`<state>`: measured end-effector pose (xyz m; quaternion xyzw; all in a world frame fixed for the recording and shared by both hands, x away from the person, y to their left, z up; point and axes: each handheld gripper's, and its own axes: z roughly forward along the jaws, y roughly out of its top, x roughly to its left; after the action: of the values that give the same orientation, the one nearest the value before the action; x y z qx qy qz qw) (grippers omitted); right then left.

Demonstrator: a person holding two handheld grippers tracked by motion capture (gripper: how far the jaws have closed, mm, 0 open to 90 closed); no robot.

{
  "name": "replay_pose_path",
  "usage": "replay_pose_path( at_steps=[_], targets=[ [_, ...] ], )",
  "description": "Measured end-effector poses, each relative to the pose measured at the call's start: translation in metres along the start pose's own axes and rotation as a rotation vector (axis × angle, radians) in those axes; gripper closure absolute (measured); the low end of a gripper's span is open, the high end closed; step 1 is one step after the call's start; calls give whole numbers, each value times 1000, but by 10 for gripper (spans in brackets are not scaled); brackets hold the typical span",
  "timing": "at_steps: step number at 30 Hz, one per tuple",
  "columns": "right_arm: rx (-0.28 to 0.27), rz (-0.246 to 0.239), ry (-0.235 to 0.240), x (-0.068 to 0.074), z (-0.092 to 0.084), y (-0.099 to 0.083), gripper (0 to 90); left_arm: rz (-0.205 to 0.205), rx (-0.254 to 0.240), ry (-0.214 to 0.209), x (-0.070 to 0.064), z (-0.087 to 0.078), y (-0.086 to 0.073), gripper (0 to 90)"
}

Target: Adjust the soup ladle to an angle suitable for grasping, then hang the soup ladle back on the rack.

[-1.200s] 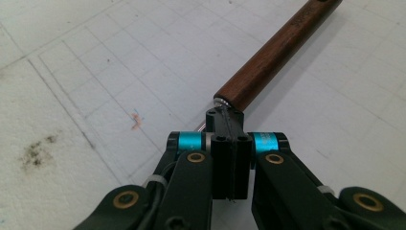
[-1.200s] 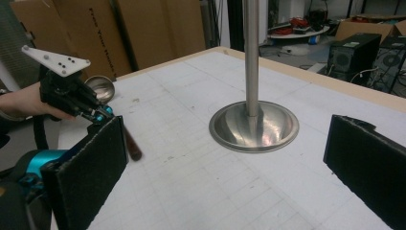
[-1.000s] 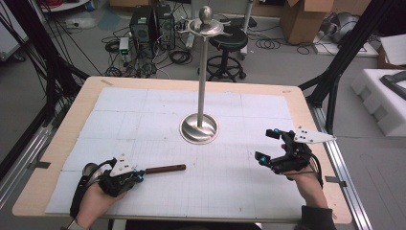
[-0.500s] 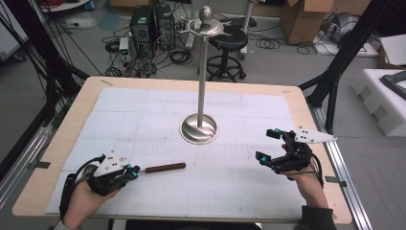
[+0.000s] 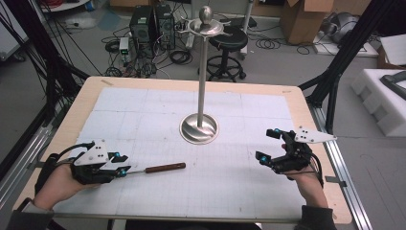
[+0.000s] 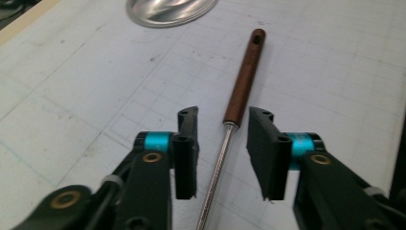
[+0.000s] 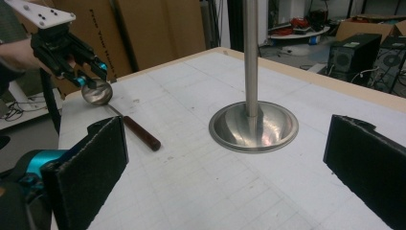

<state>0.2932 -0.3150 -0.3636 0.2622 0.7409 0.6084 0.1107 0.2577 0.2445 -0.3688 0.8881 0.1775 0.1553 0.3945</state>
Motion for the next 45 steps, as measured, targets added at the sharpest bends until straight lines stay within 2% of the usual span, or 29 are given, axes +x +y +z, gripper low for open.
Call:
replay_pose_path(
  at_steps=[1,2,3,5,6,7,9,11,13,15,16,18,22,24,27,30,34,35,37,41,42,44,45],
  targets=[
    [2,-3,1,-1,0,0,3,14,6,-15,2,-1,1,546],
    [2,-3,1,-1,0,0,3,18,12,-28,3,-2,2,546],
    [4,-2,1,-1,0,0,3,8,27,-57,6,-2,4,459],
    [1,-3,-1,-1,0,0,3,16,38,-72,9,-3,6,392],
    [1,-3,-1,-1,0,0,3,16,42,-82,10,-3,6,392],
    [2,-3,0,-1,0,0,3,14,45,-109,12,-3,7,365],
    [5,-3,1,-1,0,0,3,29,58,-131,14,-2,9,307],
    [6,-2,1,-2,0,0,3,24,67,-180,14,-1,12,199],
    [8,0,1,-2,0,-1,3,48,75,-193,10,1,17,61],
    [7,-2,-1,-3,0,-1,3,60,93,-200,7,3,22,61],
    [7,-2,-1,-3,0,-1,3,58,92,-204,6,4,23,61],
    [7,-2,0,-3,1,-1,3,52,122,-216,6,9,25,61],
    [9,-3,6,-3,2,-1,3,83,236,-212,9,20,27,77],
    [9,-4,6,-4,2,-1,3,84,247,-212,10,22,27,100],
    [4,-7,7,-5,2,-1,4,106,271,-219,15,27,29,163],
    [7,1,5,-6,2,-1,4,94,291,-230,18,32,29,212],
    [8,3,6,-7,2,-1,4,75,345,-254,21,40,27,232],
    [9,1,7,-7,3,-1,3,74,371,-263,20,44,26,256],
    [10,0,7,-7,3,-1,4,77,384,-272,20,47,25,259],
    [13,-2,9,-8,5,-1,3,77,460,-275,22,59,21,309],
    [13,-2,9,-8,5,-1,3,77,460,-275,22,59,21,320],
    [15,3,11,-7,5,-1,4,80,496,-282,24,64,20,341],
    [17,0,12,-8,5,-1,3,69,519,-284,24,69,18,373]
  ],
)
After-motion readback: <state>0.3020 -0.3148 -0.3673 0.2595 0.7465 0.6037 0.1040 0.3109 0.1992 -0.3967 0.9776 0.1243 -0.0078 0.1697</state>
